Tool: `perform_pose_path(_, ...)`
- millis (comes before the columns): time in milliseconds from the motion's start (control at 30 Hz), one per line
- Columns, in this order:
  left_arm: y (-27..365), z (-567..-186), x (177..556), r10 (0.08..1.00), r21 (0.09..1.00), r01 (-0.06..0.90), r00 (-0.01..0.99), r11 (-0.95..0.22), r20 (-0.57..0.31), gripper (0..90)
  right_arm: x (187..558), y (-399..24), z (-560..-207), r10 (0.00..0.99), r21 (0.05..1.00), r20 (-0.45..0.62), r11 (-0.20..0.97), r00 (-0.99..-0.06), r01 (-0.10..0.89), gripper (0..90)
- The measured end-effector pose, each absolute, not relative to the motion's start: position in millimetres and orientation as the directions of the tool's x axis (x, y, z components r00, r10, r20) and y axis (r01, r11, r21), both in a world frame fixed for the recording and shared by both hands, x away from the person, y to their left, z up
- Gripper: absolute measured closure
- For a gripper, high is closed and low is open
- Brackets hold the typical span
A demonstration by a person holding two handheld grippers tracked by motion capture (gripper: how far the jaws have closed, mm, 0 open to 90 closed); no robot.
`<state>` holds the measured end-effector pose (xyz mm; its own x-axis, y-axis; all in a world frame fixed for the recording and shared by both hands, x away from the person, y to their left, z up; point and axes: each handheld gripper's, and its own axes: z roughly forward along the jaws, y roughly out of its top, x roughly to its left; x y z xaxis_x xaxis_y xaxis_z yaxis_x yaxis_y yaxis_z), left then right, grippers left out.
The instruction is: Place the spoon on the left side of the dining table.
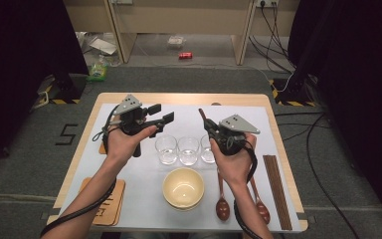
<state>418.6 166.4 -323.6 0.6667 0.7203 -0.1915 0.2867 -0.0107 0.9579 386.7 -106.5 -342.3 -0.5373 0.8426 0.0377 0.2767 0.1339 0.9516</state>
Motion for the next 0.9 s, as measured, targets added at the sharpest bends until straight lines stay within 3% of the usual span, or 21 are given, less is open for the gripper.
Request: perform_pose_path(900, 126, -316, 438, 0.639, 0.937, 0.348, 0.715, 0.027, -0.284, 42.0, 392, -88, -342, 0.828, 0.955, 0.015, 0.155, -0.56, 0.254, 84.8)
